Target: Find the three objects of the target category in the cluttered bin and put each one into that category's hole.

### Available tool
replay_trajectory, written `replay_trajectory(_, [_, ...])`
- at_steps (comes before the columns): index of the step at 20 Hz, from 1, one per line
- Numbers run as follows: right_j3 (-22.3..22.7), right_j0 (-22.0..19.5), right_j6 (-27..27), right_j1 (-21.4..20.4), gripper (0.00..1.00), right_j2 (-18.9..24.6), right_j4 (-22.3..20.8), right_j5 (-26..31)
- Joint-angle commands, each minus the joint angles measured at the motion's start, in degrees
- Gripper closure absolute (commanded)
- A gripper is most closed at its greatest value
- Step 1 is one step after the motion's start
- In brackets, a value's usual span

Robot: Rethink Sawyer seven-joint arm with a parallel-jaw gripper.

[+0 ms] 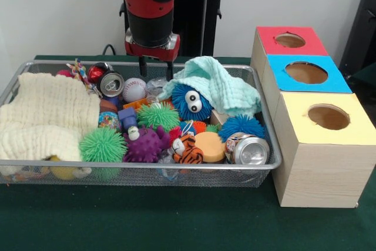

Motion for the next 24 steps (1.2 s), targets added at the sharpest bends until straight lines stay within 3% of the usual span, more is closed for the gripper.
replay_trajectory(1, [-3.12,-1.09,2.78,1.87,0.00,3.45,-1.01,-3.92])
replay_trajectory(24, [-4.93,-1.65,1.49,3.97,0.00,3.99,-1.84,-5.15])
